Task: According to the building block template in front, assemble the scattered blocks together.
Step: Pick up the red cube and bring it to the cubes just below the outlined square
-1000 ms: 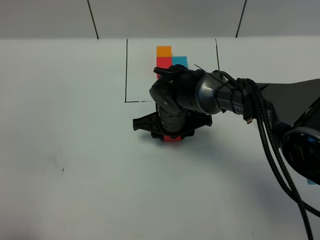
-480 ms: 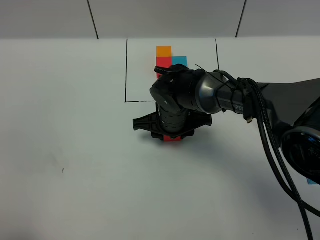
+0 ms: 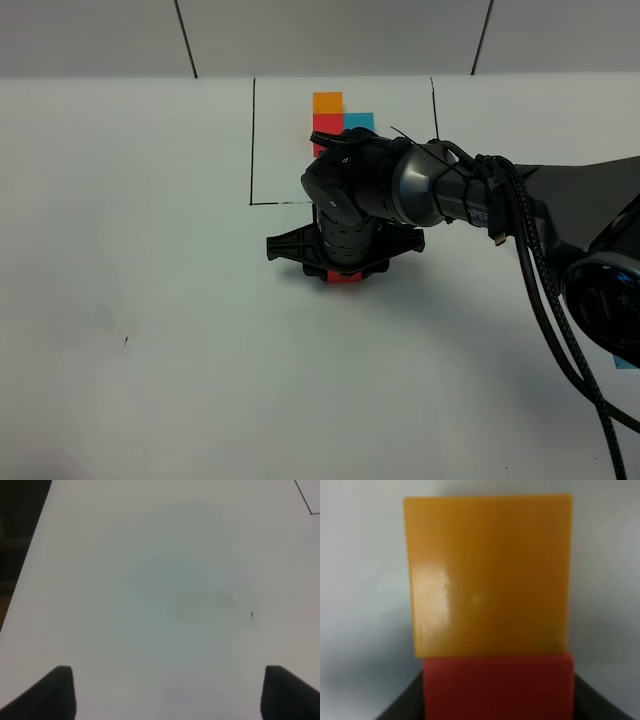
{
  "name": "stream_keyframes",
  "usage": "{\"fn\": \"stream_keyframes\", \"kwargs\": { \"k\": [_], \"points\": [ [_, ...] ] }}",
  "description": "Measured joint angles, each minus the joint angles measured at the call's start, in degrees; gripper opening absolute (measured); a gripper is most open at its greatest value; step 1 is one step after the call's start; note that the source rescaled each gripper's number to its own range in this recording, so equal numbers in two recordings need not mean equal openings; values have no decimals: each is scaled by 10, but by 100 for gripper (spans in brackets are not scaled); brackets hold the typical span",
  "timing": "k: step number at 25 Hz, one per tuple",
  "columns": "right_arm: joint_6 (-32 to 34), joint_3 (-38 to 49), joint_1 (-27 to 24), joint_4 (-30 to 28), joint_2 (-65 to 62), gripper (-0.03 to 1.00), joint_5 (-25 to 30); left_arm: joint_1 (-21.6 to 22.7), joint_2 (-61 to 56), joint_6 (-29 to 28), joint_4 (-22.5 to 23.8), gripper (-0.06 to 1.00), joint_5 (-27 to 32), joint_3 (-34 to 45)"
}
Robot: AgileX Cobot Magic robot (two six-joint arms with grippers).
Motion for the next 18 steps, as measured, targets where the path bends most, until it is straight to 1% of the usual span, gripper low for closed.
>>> {"fn": "stream_keyframes", "kwargs": {
  "k": [7,9,10,11,13,16,18],
  "points": [
    [-4,0,0,0,0,0,0,0,0,0,0,73,0,0],
    [-4,0,0,0,0,3,-1,0,0,0,0,73,0,0],
    [-5,0,0,0,0,7,-1,0,0,0,0,73,0,0],
    [-6,0,0,2,0,14,-3,0,0,0,0,73,0,0],
    [-7,0,0,5,0,29,-9,0,0,0,0,73,0,0],
    [-8,1,0,6,-5,55,-11,0,0,0,0,73,0,0],
    [-8,1,-1,7,-13,69,-10,0,0,0,0,73,0,0]
  ]
}}
